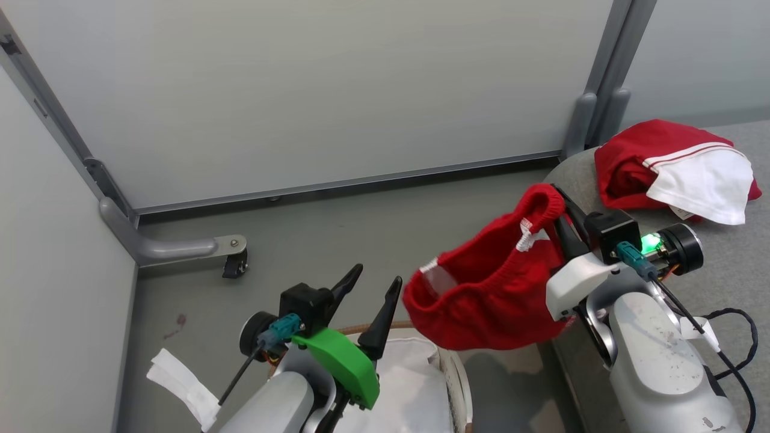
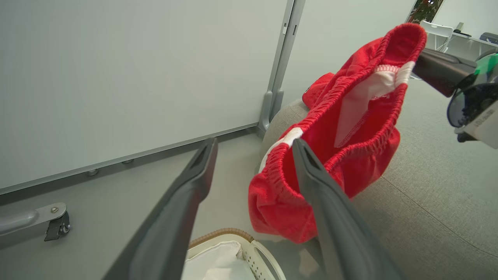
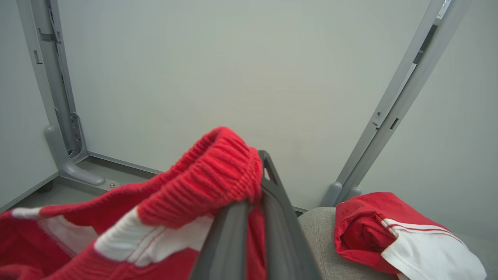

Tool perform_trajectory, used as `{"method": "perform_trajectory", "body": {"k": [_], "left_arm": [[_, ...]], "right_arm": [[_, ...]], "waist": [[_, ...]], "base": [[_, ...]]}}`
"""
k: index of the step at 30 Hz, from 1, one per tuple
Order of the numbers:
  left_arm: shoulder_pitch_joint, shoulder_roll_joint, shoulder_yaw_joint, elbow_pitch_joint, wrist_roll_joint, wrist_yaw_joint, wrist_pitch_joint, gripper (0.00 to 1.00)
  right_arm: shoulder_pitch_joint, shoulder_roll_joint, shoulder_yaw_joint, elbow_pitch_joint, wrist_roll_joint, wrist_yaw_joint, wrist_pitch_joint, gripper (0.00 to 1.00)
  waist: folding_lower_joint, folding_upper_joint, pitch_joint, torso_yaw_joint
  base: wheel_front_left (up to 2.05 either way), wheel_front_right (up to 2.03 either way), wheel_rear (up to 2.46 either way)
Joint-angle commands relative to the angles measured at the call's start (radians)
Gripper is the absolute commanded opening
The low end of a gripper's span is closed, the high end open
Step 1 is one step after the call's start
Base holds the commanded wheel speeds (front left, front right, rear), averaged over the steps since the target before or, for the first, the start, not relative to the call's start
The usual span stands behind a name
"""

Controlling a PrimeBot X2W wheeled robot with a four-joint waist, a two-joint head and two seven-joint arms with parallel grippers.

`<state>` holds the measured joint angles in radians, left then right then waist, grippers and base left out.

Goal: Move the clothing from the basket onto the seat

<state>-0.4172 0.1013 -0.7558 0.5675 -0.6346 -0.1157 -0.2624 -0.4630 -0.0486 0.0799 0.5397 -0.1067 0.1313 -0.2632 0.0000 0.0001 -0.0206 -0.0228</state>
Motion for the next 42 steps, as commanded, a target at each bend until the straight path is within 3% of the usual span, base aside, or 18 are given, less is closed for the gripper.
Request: {"method": "perform_trajectory", "body": {"k": [1, 18, 34, 42], "left_arm": [[0.019, -0.004, 0.001, 0.003, 0.014, -0.006, -0.003, 1.0], [0.123, -0.026, 0.12, -0.03, 0.151, -0.013, -0.002, 1.0], [0.152, -0.048, 0.163, -0.114, 0.216, -0.017, -0.002, 1.0], [0.123, -0.049, 0.139, -0.141, 0.209, -0.017, -0.002, 1.0]], "right_arm": [[0.009, -0.003, -0.009, -0.001, -0.007, -0.001, -0.002, 0.0], [0.023, -0.004, -0.117, -0.06, -0.045, -0.001, -0.002, 0.0], [-0.005, -0.058, -0.16, -0.131, -0.076, -0.001, -0.002, 0.0], [-0.03, -0.083, -0.158, -0.109, -0.063, -0.001, -0.002, 0.0]], "waist": [[0.0, -0.0001, 0.003, -0.002], [0.0, -0.0001, 0.006, -0.051], [0.0, -0.0001, 0.051, -0.262], [0.0, -0.0001, 0.099, -0.306]], "base": [[0.0, 0.0, 0.0], [0.0, 0.0, 0.0], [0.0, 0.0, 0.0], [0.0, 0.0, 0.0]]}}
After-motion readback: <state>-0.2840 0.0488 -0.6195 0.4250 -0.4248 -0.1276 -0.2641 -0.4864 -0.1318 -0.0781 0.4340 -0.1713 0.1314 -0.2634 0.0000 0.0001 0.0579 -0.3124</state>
